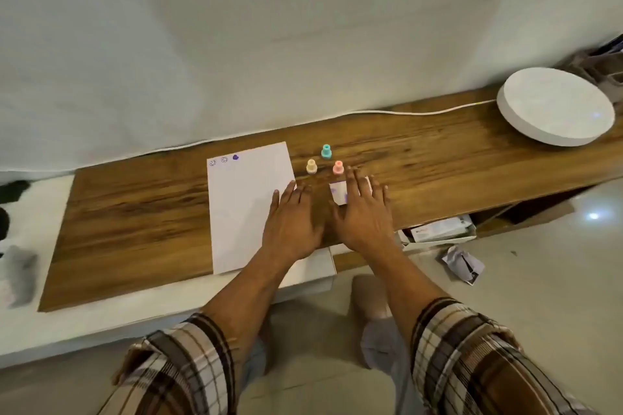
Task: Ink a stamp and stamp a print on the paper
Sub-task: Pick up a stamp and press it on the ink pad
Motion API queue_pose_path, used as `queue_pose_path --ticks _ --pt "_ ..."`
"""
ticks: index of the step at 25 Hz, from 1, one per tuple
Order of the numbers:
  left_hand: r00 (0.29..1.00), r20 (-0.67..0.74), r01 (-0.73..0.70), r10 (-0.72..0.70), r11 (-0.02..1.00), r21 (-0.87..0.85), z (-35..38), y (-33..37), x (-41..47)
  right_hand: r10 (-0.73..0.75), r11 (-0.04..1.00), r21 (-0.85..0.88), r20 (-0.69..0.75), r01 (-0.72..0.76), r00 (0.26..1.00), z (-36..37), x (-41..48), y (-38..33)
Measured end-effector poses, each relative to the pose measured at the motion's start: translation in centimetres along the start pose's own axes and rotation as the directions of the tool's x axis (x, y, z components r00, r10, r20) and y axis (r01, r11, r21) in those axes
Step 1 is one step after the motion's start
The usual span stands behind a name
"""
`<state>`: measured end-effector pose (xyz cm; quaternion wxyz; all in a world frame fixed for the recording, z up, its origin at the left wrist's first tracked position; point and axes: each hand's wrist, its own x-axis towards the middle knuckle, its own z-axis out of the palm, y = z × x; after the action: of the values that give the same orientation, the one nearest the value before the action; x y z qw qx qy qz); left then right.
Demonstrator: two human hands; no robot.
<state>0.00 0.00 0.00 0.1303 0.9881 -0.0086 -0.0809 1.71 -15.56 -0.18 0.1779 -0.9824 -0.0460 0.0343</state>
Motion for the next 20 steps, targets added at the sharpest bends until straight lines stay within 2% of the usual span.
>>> queue_pose_path --ticks 4,6,9,14,20 --pt "0.993 0.081 0.105 -0.09 0.972 -0.212 3.2 0.3 3.3 0.135 0.988 0.08 -0.062 -0.13 0.989 1.8 2.2 0.9" --pt "0.99 0.047 0.143 -0.135 0.948 -0.286 4.5 0.1 4.4 0.19 0.979 0.084 -0.043 -0.186 0.981 2.5 3.0 1.2" --pt "0.99 -0.036 0.111 -0.134 0.922 -0.372 6.0 -0.5 5.2 0.253 0.965 0.082 -0.032 -0.25 0.967 3.0 3.9 1.8" --pt "0.988 -0.061 0.106 -0.144 0.903 -0.416 7.1 -0.3 5.7 0.218 0.973 0.1 -0.095 -0.209 0.971 3.5 4.0 0.9" --pt "0.989 -0.059 0.093 -0.134 0.883 -0.46 6.8 -0.7 6.0 0.242 0.954 0.199 -0.075 -0.223 0.967 2.8 4.3 0.5"
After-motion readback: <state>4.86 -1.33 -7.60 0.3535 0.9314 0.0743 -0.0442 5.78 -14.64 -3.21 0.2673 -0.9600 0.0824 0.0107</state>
